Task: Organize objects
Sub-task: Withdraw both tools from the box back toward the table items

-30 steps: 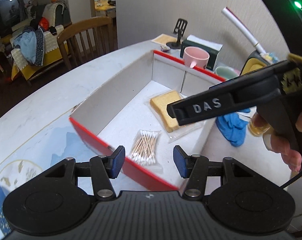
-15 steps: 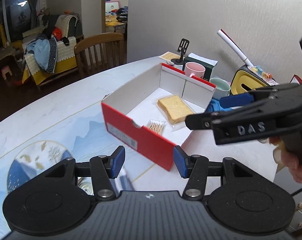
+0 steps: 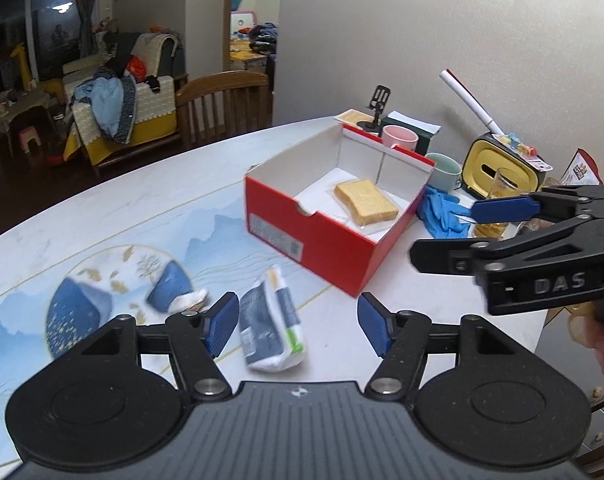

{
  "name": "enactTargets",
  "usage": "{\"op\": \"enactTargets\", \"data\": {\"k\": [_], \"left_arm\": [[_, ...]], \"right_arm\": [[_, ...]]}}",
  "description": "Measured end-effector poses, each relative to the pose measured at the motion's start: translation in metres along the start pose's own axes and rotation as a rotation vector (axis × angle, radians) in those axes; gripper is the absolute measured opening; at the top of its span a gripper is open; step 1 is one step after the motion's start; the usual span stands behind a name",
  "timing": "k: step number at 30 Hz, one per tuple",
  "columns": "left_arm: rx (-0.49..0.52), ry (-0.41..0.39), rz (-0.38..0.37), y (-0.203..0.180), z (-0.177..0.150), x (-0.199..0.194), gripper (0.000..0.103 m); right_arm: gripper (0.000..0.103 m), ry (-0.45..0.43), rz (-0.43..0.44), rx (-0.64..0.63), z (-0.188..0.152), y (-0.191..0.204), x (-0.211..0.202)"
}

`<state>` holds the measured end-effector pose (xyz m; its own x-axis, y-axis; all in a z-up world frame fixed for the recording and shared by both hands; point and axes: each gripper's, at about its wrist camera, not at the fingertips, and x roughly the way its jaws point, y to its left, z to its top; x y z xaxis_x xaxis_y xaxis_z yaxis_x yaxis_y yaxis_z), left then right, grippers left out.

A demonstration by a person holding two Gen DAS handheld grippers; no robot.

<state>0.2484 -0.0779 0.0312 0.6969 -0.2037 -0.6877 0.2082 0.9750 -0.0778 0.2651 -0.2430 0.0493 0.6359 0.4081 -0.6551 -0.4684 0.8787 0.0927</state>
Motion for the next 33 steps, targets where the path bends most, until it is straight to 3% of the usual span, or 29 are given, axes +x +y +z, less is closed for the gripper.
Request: {"op": "enactTargets", "data": {"k": [6, 14, 20, 28, 33], "left_arm": [[-0.036, -0.014, 0.035, 0.025, -0.030, -0.022, 0.076], [-0.154, 0.029, 0.091, 0.075, -0.083, -0.042, 0.079], [-0.224, 0.061, 0.156, 0.109, -0.115, -0.052, 0.084], [-0.272, 0.053, 0.262, 0.140, -0.140, -0.061, 0.101], [-0.279, 0.052, 0.330, 0.156, -0.152, -0.051, 0.101]], "right_arm": [[0.095, 0.013, 0.037, -0.017, -0.021, 0.022, -0.007], [0.102, 0.047, 0.062, -0.039, -0.055, 0.053, -0.005], [0.102, 0.079, 0.032, -0.068, -0.082, 0.065, 0.006], [0.102, 0.138, -0.038, -0.126, -0.118, 0.066, 0.026], [0.102, 0.157, -0.070, -0.164, -0.133, 0.063, 0.035]]}}
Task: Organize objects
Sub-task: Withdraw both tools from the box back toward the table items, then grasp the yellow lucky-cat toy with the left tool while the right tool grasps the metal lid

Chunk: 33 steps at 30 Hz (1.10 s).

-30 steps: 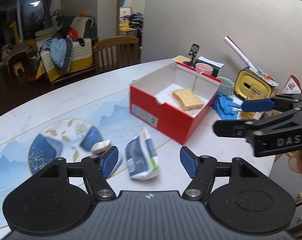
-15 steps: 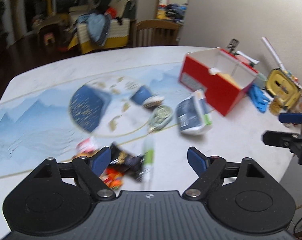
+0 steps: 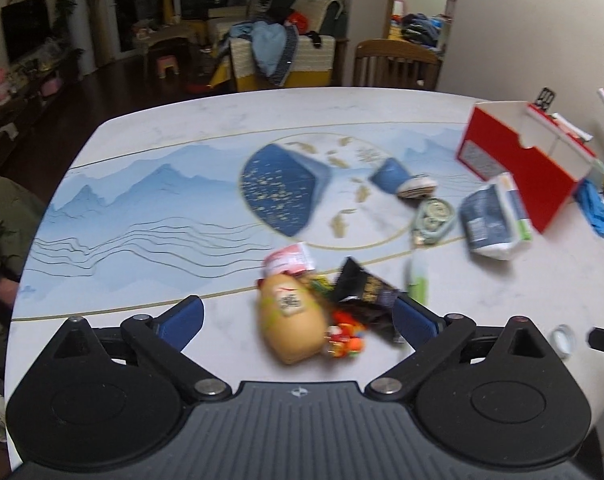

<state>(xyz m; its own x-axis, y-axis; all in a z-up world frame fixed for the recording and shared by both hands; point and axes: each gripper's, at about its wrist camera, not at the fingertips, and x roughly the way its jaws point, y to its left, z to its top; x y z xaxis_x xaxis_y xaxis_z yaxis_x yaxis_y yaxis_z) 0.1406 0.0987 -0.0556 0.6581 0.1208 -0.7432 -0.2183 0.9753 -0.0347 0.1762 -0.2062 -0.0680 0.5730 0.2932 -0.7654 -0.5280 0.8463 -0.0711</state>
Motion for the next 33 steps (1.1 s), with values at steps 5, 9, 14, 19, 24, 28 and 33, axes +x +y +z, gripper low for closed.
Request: {"op": "enactTargets", "data": {"k": [5, 9, 14, 19, 24, 28, 33], "left_arm": [[-0.014, 0.020, 0.046, 0.010, -0.003, 0.023, 0.101], [0.021, 0.036, 0.099, 0.012, -0.007, 0.041, 0.101], [0.032, 0.039, 0.134, 0.016, -0.009, 0.055, 0.101], [0.004, 0.068, 0.097, 0.015, -0.007, 0.061, 0.101], [-0.031, 0.091, 0.083, 0.015, -0.007, 0.070, 0.101], [-0.062, 0.104, 0.058, 0.018, -0.008, 0.077, 0.103], [-0.122, 0.127, 0.013, 0.022, -0.007, 0.083, 0.103]], "right_arm": [[0.102, 0.030, -0.003, 0.044, -0.009, -0.008, 0.013], [0.101, 0.049, -0.006, 0.042, -0.016, -0.008, 0.023], [0.100, 0.074, -0.013, 0.047, -0.021, -0.009, 0.033], [0.098, 0.090, -0.017, 0.053, -0.024, -0.010, 0.041], [0.095, 0.105, -0.013, 0.056, -0.026, -0.011, 0.047], [0.092, 0.112, -0.014, 0.059, -0.026, -0.011, 0.050], [0.084, 0.116, -0.010, 0.066, -0.028, -0.013, 0.052]]}}
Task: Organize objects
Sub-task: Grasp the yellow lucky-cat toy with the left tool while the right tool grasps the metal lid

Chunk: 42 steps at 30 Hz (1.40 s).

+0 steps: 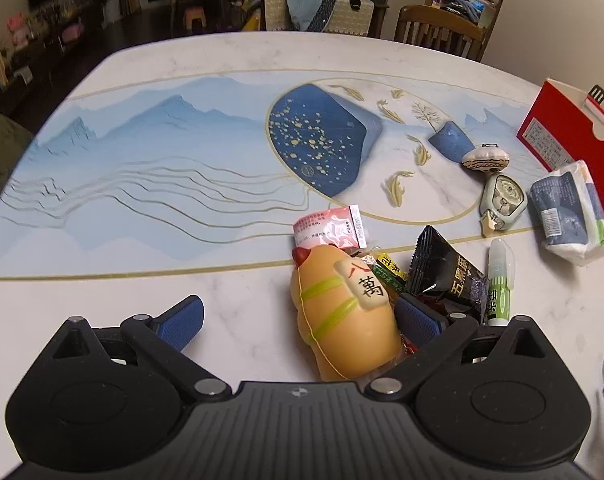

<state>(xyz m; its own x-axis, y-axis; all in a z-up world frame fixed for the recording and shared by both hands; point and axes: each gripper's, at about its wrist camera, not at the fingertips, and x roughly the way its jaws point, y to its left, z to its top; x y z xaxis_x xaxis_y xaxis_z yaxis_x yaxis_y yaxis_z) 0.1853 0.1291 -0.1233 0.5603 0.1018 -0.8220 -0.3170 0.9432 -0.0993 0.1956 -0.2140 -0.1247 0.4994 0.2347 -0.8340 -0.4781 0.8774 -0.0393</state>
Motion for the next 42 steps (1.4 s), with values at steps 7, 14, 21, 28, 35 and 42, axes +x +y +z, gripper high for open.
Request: {"op": "enactTargets", "data": {"k": [7, 14, 21, 28, 35, 42], "left_arm": [[0.007, 0.021, -0.007, 0.000, -0.004, 0.006, 0.100], [0.002, 0.019, -0.016, 0.004, -0.012, 0.004, 0.078], [-0.001, -0.007, -0.057, 0.004, -0.013, -0.004, 0.050], [0.024, -0.031, -0.049, 0.001, -0.018, -0.011, 0.047], [0.061, -0.054, -0.039, -0.006, -0.021, -0.028, 0.047], [0.076, -0.055, -0.069, -0.018, -0.023, -0.053, 0.047]], "right_arm": [[0.073, 0.008, 0.001, -0.009, -0.003, 0.001, 0.003], [0.061, -0.003, 0.013, -0.019, -0.004, 0.004, 0.001], [0.040, -0.011, 0.024, -0.031, -0.004, 0.007, -0.001], [0.038, -0.019, 0.025, -0.020, -0.006, 0.005, -0.004], [0.038, -0.061, 0.048, -0.019, 0.001, 0.002, -0.024], [0.038, -0.117, 0.066, -0.029, 0.020, -0.002, -0.049]]}}
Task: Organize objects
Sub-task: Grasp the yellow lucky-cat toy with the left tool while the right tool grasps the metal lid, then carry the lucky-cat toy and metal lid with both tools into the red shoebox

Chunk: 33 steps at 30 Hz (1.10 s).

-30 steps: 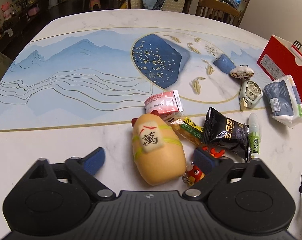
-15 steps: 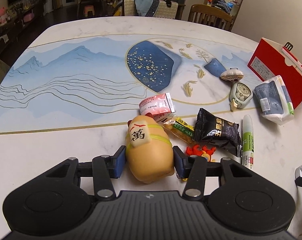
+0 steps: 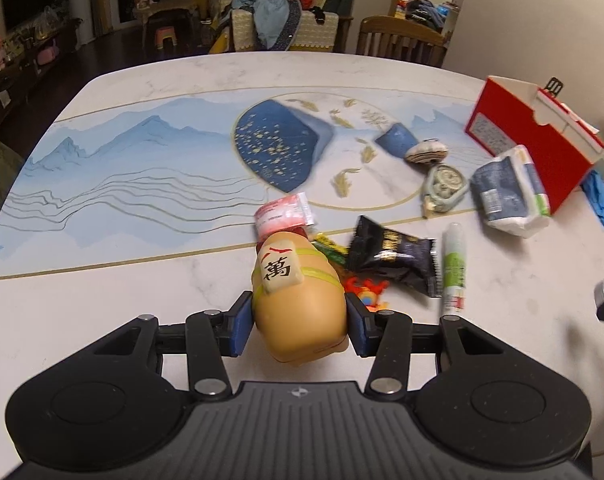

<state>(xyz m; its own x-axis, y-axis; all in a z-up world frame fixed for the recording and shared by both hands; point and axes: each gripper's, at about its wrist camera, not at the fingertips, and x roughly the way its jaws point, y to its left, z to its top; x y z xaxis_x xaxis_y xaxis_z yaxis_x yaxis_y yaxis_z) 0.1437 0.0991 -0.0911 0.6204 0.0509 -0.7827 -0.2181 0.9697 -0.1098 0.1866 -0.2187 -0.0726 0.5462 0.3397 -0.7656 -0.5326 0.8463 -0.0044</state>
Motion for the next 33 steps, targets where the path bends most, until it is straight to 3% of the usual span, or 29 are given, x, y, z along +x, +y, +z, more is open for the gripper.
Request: {"op": "enactTargets", "data": {"k": [8, 14, 23, 33], "left_arm": [[0.025, -0.012, -0.052, -0.025, 0.016, -0.024, 0.047], [0.063, -0.023, -0.077, -0.051, 0.032, -0.032, 0.047], [0.095, -0.034, -0.121, -0.091, 0.066, -0.027, 0.047], [0.231, -0.068, -0.175, -0.158, 0.115, -0.007, 0.047]], "right_arm": [[0.038, -0.008, 0.028, -0.019, 0.029, -0.008, -0.018], [0.038, -0.063, 0.028, -0.010, 0.055, -0.023, -0.029], [0.038, -0.132, 0.022, -0.004, 0.098, -0.053, -0.029], [0.038, -0.149, 0.000, 0.027, 0.133, -0.100, -0.006]]}}
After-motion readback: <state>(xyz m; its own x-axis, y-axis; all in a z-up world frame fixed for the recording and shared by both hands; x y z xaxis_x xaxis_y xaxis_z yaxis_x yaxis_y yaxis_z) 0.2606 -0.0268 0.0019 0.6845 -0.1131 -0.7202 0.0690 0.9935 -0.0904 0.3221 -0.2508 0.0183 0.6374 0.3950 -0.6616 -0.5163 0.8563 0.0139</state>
